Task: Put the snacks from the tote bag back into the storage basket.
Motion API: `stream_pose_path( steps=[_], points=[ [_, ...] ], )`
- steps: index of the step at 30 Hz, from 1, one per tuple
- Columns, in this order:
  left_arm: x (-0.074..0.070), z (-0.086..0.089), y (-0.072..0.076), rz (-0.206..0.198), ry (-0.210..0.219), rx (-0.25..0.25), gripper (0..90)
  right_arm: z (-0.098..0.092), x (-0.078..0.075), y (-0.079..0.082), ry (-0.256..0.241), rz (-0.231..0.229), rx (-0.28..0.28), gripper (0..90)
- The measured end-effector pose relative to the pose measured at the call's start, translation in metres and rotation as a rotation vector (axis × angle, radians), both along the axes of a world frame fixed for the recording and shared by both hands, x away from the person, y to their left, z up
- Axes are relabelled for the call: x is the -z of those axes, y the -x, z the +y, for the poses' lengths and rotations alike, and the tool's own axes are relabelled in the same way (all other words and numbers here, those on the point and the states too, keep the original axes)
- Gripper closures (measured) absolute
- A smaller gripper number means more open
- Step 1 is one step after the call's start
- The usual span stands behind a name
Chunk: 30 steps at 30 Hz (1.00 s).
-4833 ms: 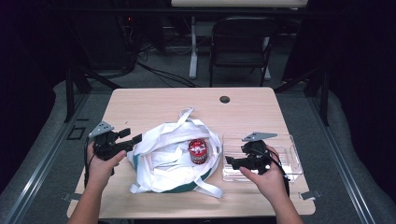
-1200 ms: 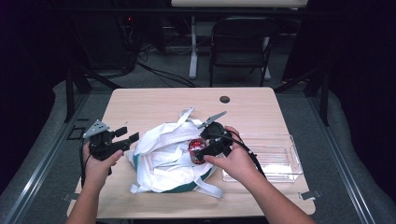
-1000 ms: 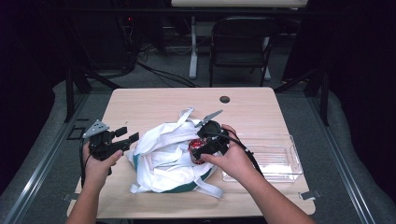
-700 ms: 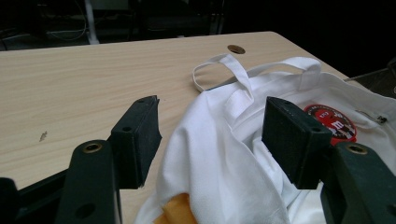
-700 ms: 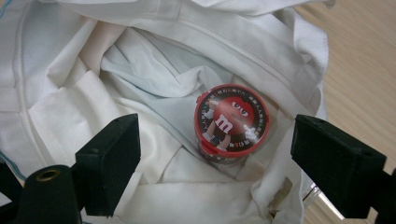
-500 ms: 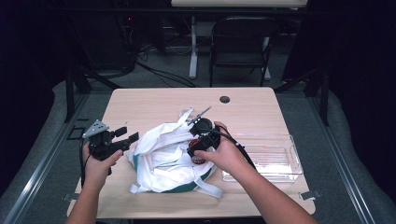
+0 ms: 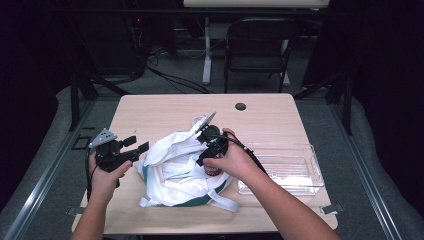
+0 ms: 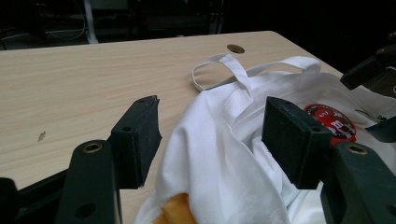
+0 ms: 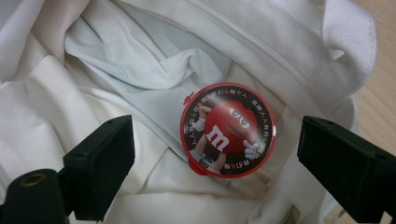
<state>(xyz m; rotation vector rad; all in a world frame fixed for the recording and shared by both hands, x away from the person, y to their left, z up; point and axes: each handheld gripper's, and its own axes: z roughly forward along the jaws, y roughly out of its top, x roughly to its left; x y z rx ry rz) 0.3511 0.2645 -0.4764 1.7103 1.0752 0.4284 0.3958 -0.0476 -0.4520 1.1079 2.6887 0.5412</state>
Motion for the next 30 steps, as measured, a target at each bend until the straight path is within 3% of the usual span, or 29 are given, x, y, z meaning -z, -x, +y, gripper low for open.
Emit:
stream_pose_path(
  steps=[6,19,26,28,30],
  points=[
    [0.000,0.001,0.000,0.002,-0.002,0.000,36.9,0.002,0.009,-0.010,0.018,0.031,0.026,11.0],
    [0.000,0.001,0.000,0.001,0.002,-0.001,36.9,0.005,0.023,-0.022,0.055,0.095,0.029,10.0],
    [0.000,0.001,0.000,0.004,0.001,-0.001,36.9,0.009,0.029,-0.025,0.078,0.115,0.036,10.5],
    [0.000,0.001,0.000,0.004,0.002,-0.001,36.9,0.009,0.032,-0.025,0.062,0.101,0.037,11.2],
    [0.000,0.001,0.000,0.003,0.001,-0.001,36.9,0.010,0.034,-0.026,0.086,0.116,0.034,11.5]
  ],
)
